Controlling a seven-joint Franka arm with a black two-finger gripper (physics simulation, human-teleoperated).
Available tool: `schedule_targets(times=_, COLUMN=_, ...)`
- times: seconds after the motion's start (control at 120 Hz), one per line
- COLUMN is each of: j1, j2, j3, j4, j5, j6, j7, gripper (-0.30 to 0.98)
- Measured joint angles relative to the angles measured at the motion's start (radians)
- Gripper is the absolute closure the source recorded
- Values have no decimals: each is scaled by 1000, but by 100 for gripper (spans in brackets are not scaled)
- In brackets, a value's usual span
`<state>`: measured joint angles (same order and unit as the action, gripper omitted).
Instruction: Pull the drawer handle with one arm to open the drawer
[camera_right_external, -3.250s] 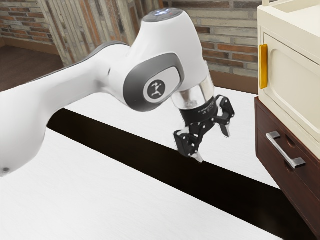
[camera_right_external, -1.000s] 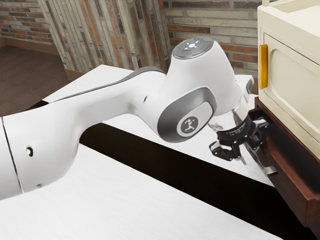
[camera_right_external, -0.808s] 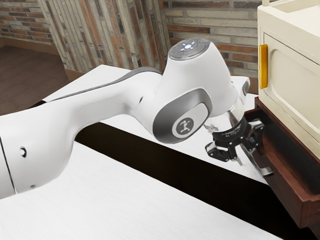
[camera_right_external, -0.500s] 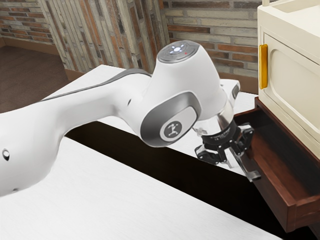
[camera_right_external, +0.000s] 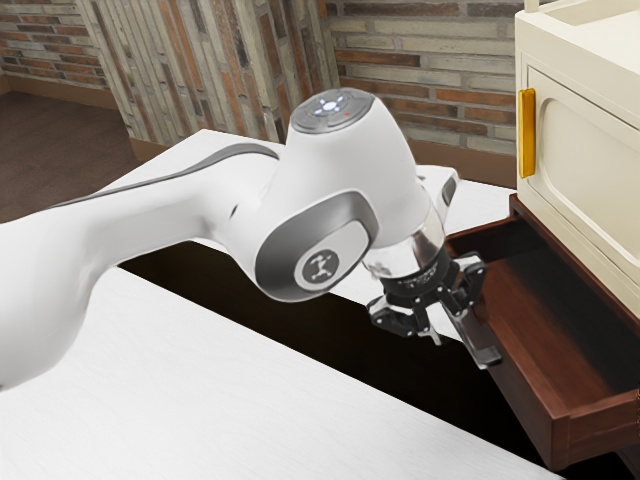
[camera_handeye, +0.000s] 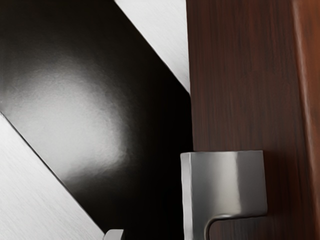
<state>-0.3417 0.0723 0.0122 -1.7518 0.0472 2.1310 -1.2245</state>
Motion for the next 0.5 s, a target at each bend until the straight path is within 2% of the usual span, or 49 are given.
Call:
schedule_targets(times=0.358, j1=-23, j2=-72, j3=34, j4=-78, j5=5, j6=-3, j7=0, gripper=56)
schedule_targets(times=0.408, j1=19, j2=-83, j3=-5, j4=-92, j5=6, j6=-3, j7=-1, gripper=56)
schedule_targets(times=0.5, j1=18, j2=-105, j3=0, j4=-117, j5=7, j6=-4, j7=-2, gripper=56)
